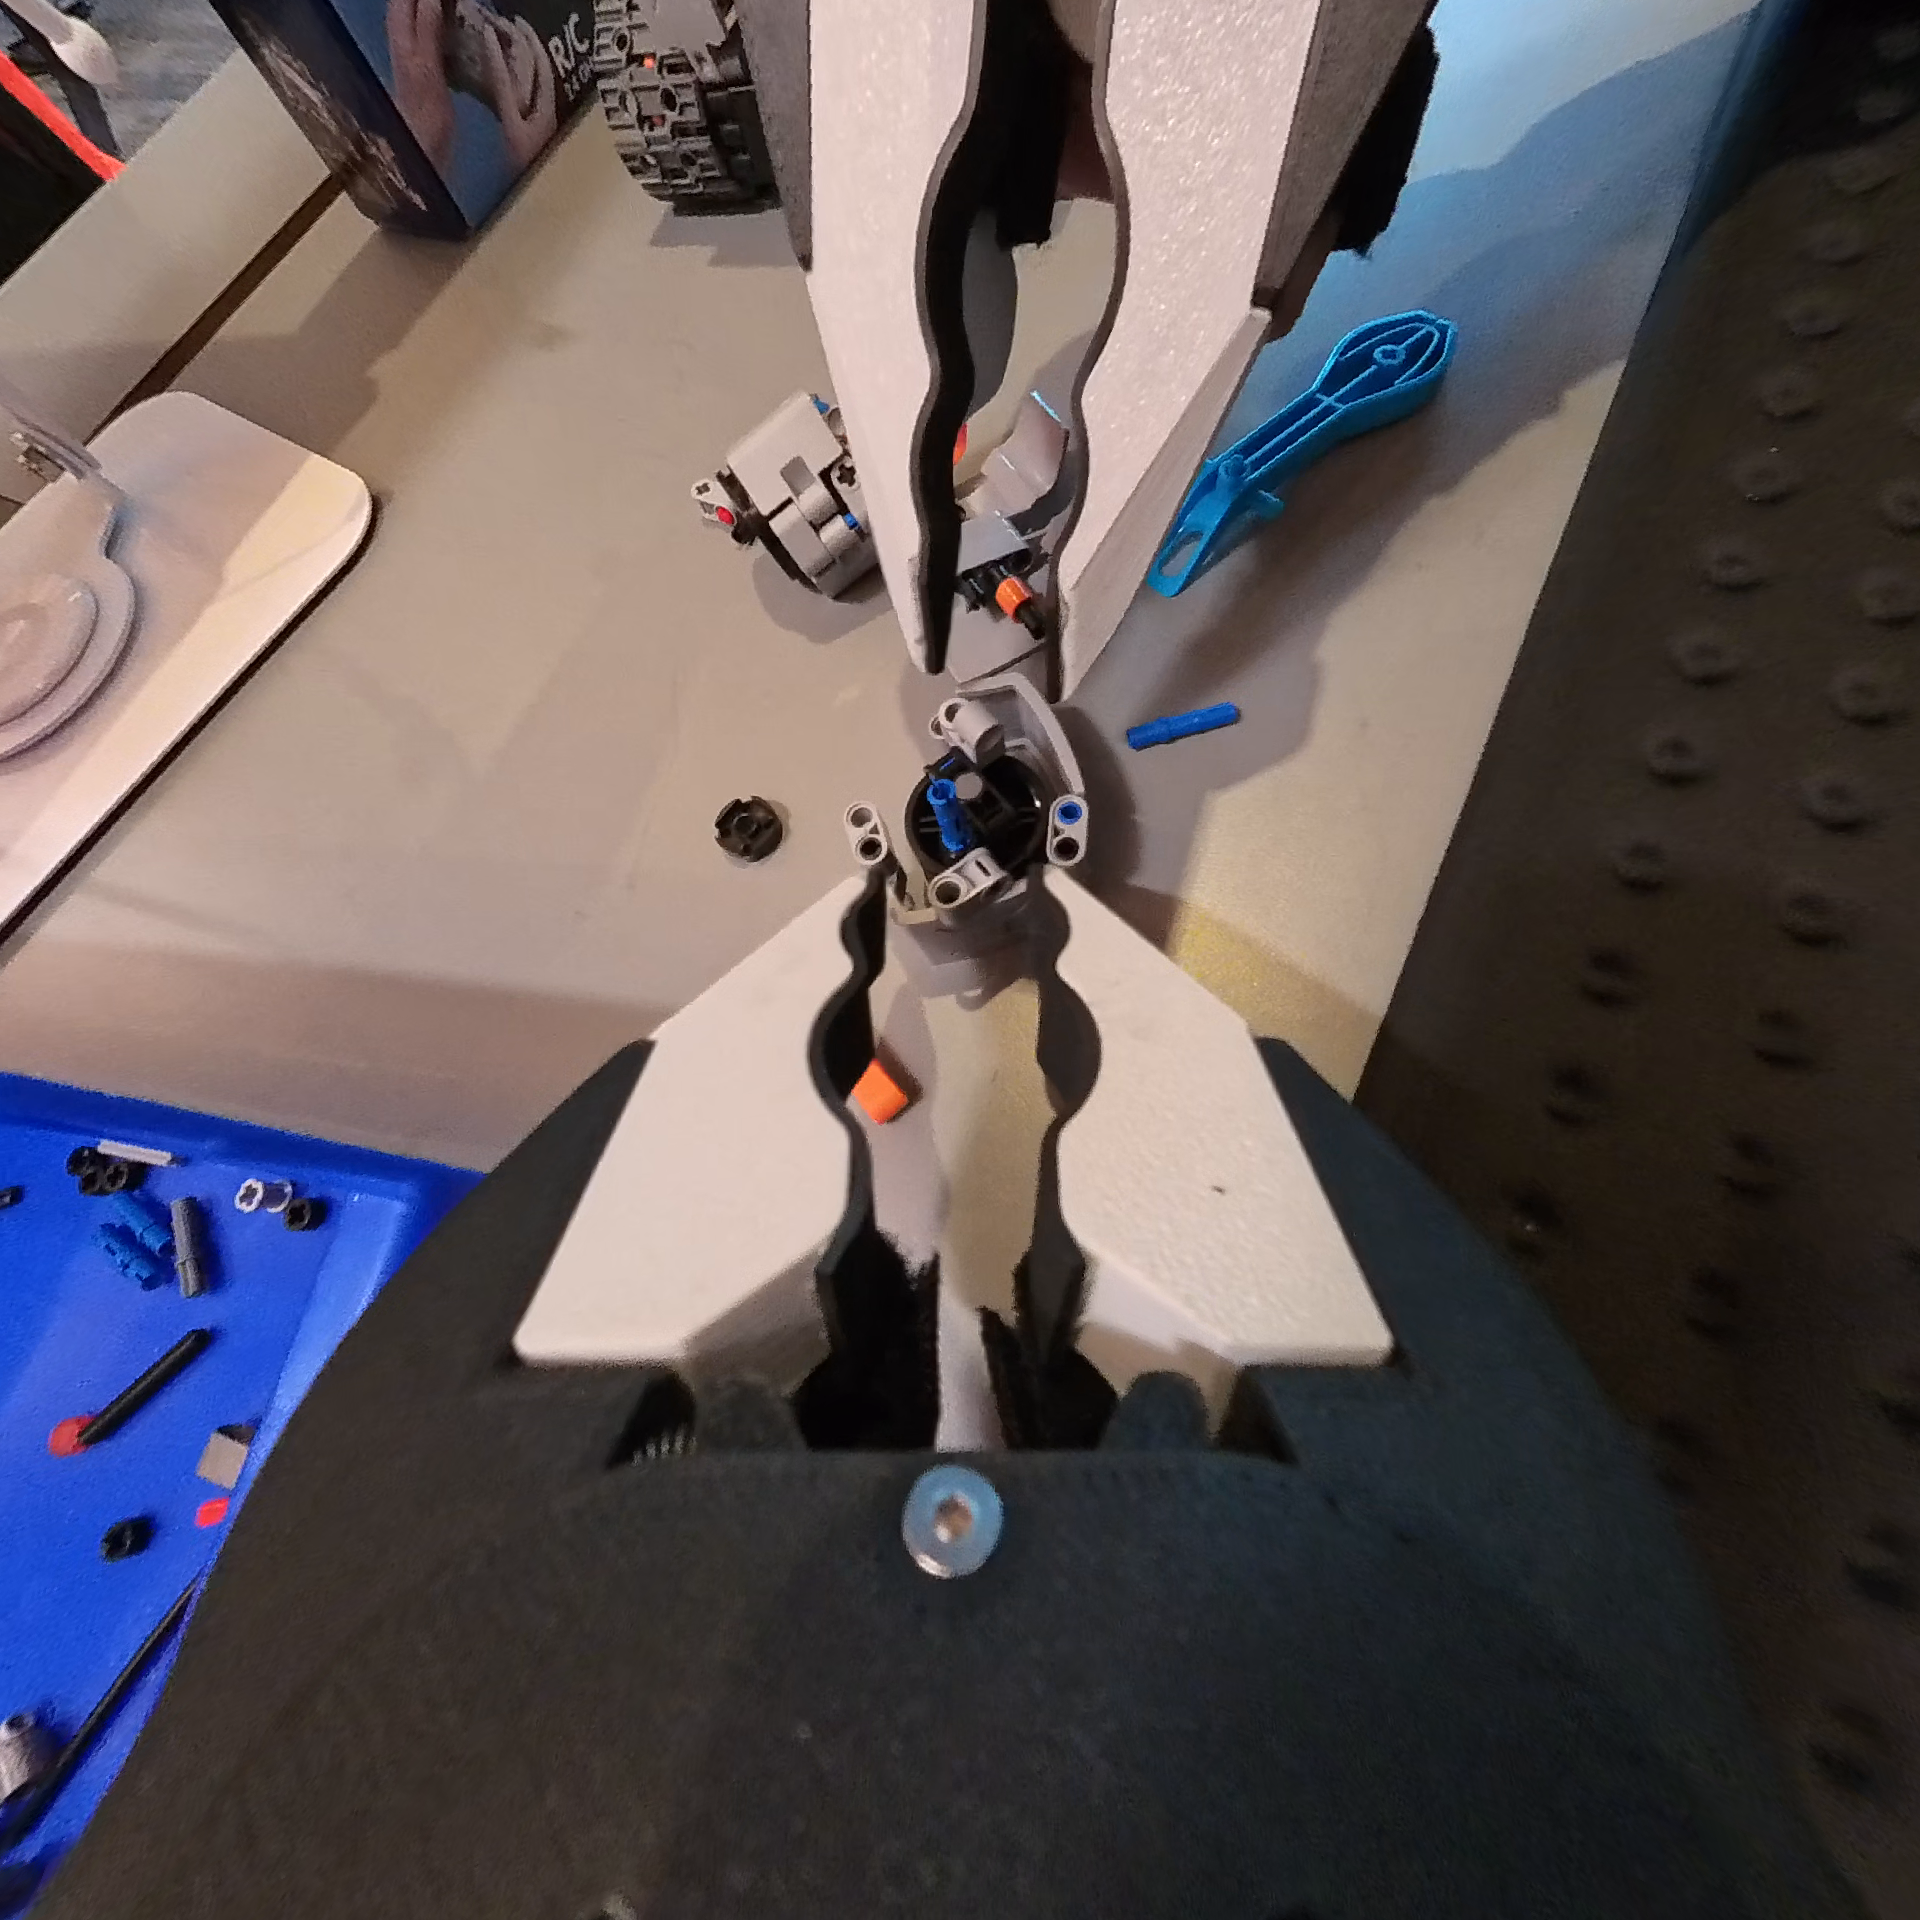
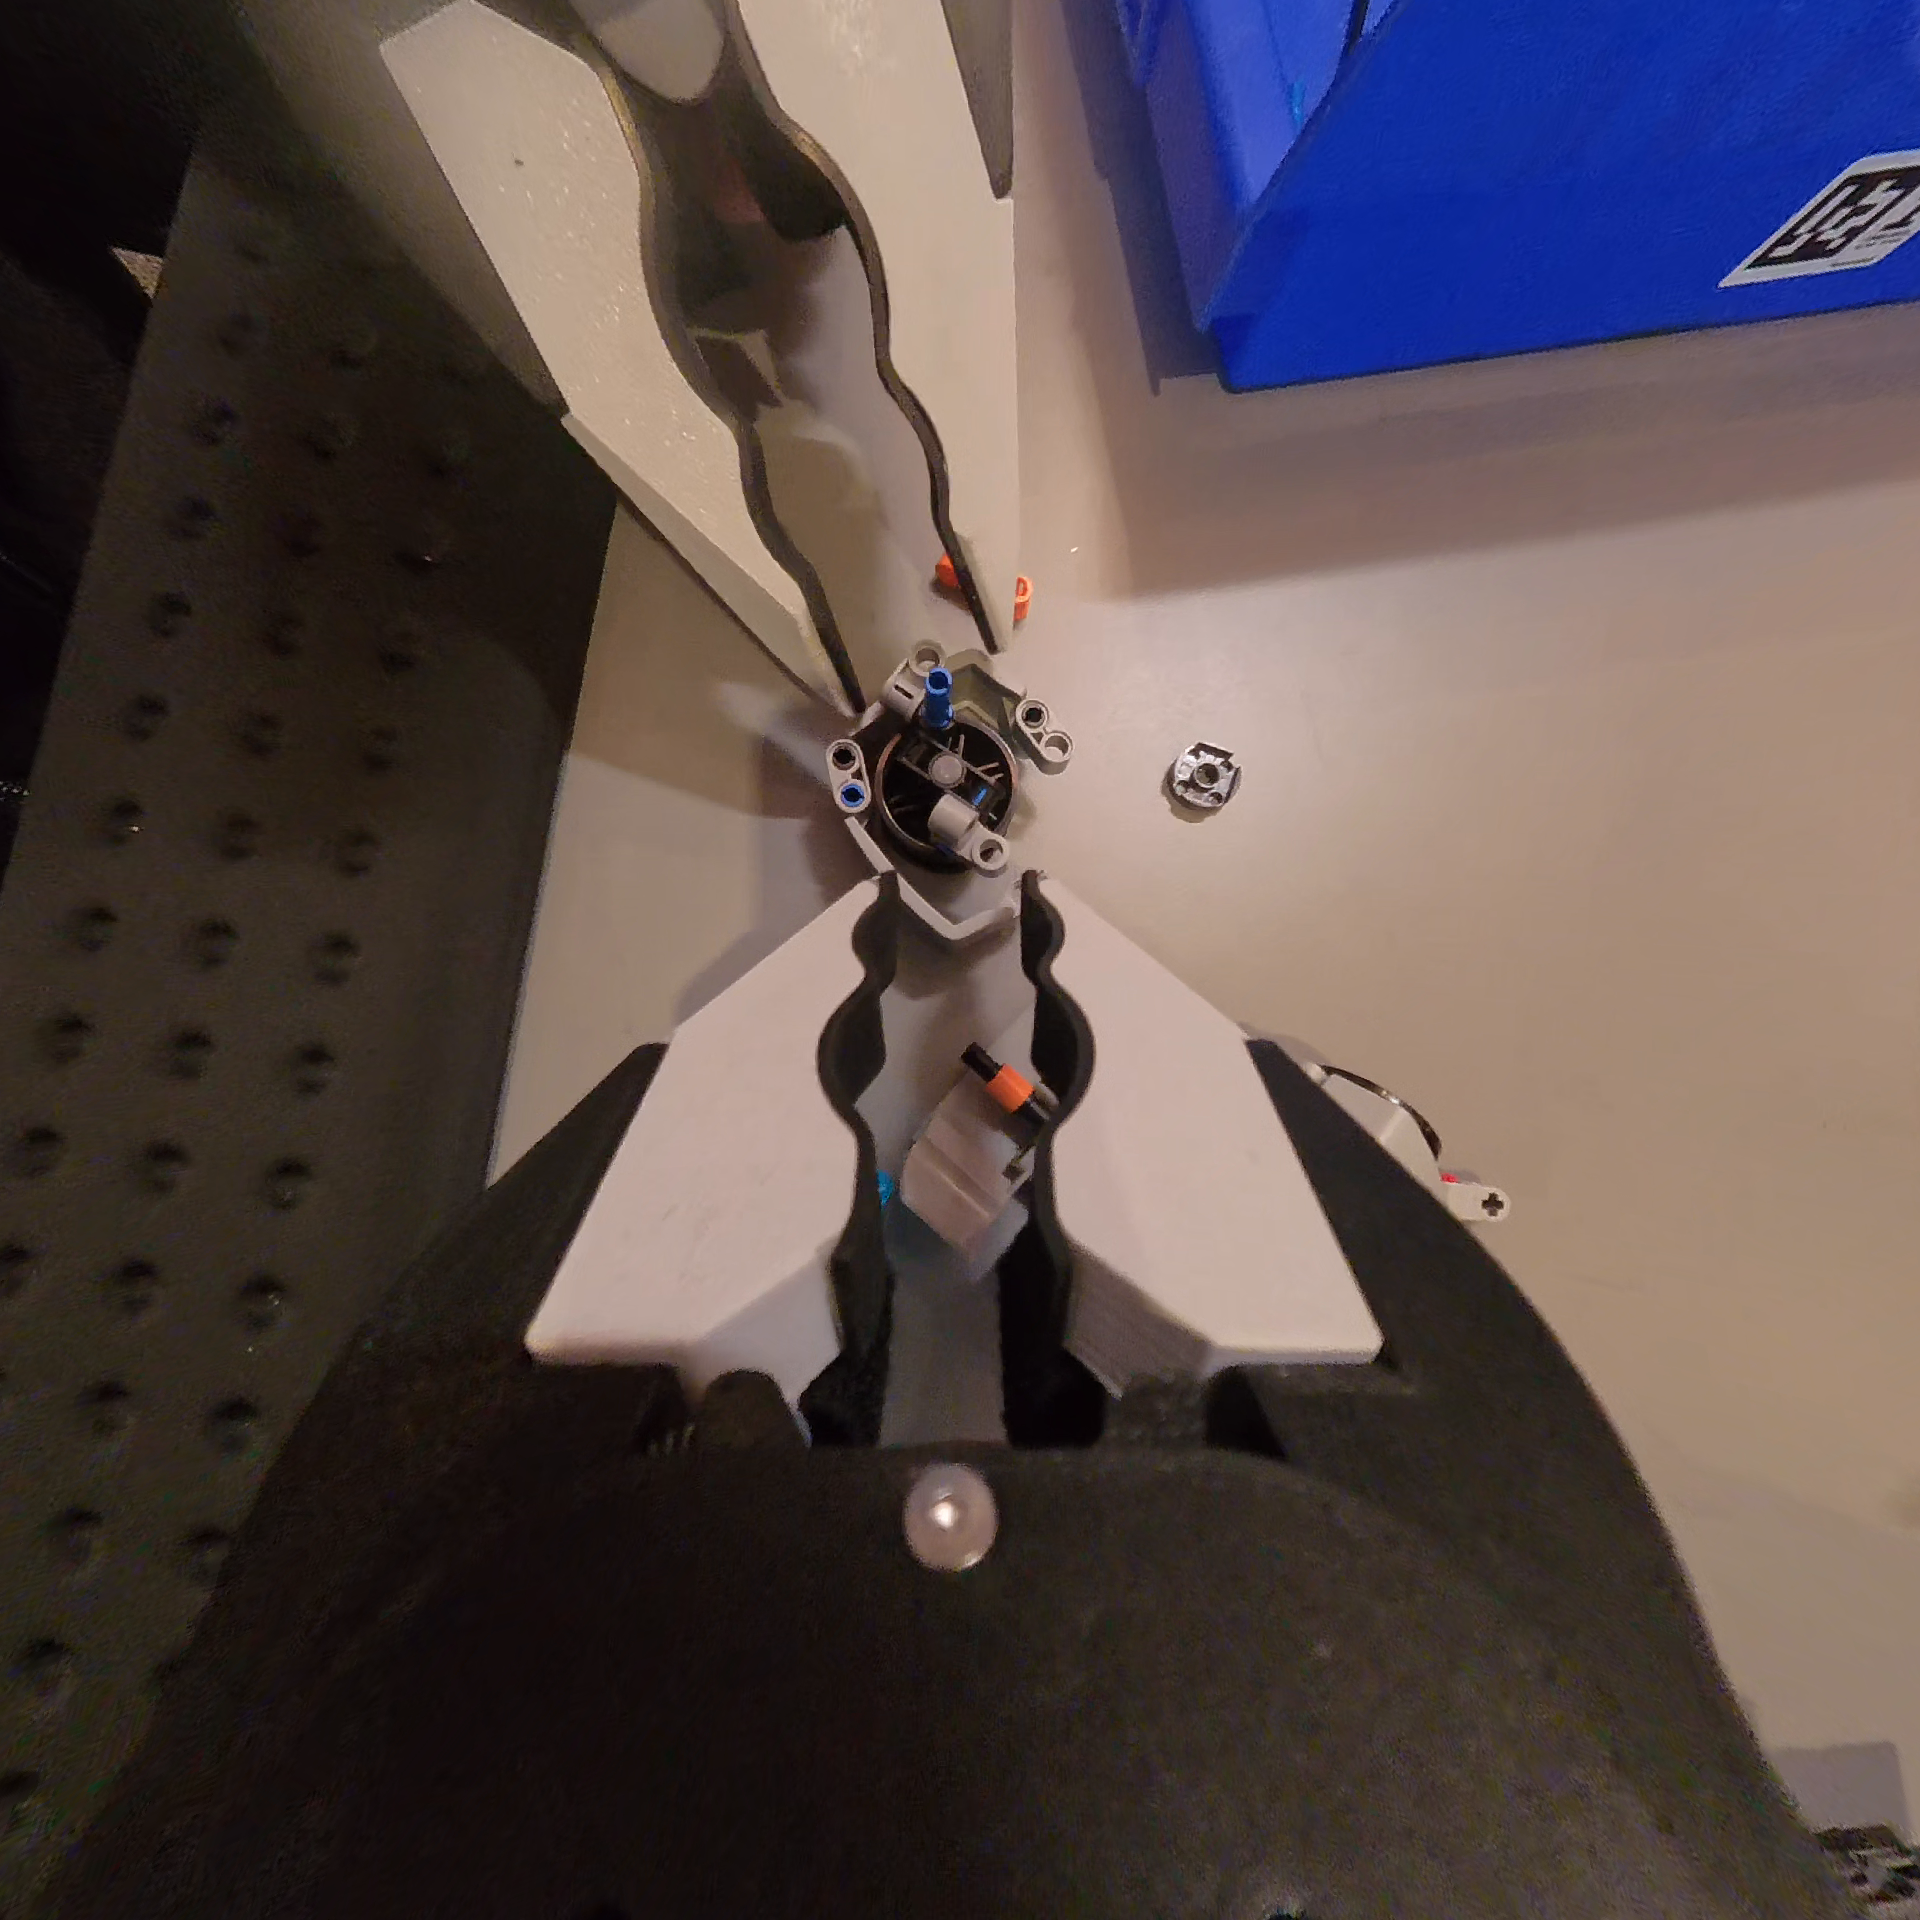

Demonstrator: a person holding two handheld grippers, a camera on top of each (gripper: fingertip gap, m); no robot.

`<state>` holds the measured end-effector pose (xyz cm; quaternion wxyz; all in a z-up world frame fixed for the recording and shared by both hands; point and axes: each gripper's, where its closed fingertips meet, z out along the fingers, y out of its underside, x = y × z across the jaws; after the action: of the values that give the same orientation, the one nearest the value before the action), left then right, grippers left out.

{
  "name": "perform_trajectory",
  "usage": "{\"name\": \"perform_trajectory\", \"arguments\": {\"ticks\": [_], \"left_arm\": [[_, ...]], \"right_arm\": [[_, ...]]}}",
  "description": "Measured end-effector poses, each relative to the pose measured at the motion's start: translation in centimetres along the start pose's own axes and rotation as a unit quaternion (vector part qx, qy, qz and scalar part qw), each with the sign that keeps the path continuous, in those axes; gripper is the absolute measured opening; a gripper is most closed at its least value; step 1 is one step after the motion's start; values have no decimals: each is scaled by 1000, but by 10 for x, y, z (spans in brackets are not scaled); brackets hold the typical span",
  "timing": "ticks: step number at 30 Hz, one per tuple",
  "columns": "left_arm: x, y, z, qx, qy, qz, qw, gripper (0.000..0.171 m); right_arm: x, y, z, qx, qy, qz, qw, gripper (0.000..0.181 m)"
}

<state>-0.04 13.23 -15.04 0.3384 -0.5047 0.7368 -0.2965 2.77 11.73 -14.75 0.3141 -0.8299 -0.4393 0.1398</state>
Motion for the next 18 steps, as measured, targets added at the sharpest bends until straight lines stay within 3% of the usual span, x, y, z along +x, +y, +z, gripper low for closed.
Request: {"name": "perform_trajectory", "arguments": {"ticks": [18], "left_arm": [[8,-3,6,-1,10,10,1000,13]], "right_arm": [[5,-7,8,16,14,24,999,13]]}}
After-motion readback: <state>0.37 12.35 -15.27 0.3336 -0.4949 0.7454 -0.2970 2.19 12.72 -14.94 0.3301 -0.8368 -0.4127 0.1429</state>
